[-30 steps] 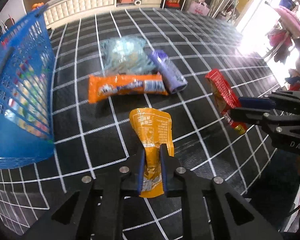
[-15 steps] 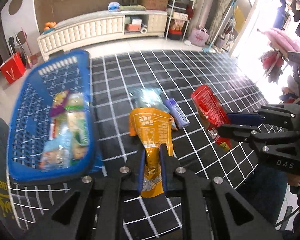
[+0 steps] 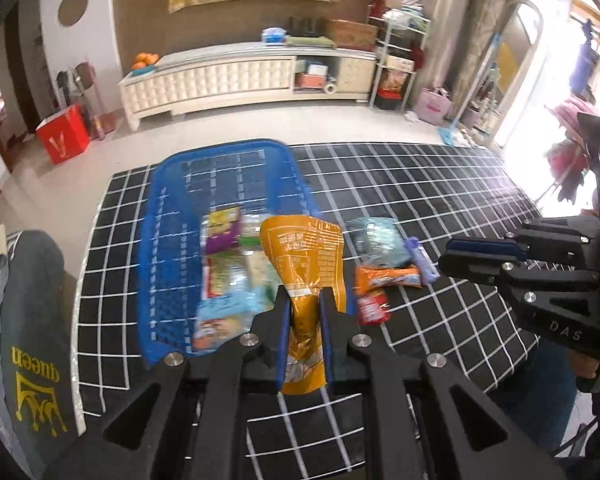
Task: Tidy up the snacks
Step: 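Carry the orange-yellow packet and red packet over the basket with both tools, then open both tools to drop the orange-yellow and red packets into the basket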
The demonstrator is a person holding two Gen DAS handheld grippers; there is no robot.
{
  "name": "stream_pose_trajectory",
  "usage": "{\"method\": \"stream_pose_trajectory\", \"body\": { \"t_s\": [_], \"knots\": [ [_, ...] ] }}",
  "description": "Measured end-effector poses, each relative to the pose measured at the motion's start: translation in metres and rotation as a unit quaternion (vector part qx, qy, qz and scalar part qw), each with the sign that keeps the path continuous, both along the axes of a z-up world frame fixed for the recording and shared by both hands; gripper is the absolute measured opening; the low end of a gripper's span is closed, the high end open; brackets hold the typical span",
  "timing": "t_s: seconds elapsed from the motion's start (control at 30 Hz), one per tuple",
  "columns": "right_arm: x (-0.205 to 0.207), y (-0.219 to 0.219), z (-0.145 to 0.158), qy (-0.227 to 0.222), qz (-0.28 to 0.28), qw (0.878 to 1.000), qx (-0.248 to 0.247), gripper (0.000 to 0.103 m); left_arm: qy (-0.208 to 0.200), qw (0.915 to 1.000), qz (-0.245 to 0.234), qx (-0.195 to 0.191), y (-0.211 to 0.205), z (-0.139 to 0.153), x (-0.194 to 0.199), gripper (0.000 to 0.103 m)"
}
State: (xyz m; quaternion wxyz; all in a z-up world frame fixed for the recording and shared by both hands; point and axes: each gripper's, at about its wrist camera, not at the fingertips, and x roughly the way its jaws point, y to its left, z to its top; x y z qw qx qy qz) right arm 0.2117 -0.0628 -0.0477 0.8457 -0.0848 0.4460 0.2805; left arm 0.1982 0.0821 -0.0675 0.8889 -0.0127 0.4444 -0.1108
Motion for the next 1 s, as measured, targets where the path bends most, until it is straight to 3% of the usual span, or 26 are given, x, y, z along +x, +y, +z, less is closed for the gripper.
{"method": "stream_pose_trajectory", "body": {
  "t_s": [0.47,0.57,0.63,1.0],
  "knots": [
    [0.039,0.067,-0.02,0.03,0.033,0.999,-0.001,0.015,0.034,0.9989,0.033,0.006,0.05,-0.032,0.053,0.014],
    [0.047,0.074,-0.026,0.036,0.034,0.999,-0.003,0.015,0.035,0.9983,0.039,0.025,0.053,-0.039,0.068,0.03],
    [0.051,0.077,-0.03,0.039,0.032,0.999,-0.006,0.015,0.032,0.9979,0.042,0.038,0.053,-0.042,0.075,0.054],
    [0.045,0.071,-0.024,0.039,0.029,0.999,-0.005,0.015,0.02,0.9982,0.046,0.034,0.051,-0.032,0.057,0.057]
  ]
}}
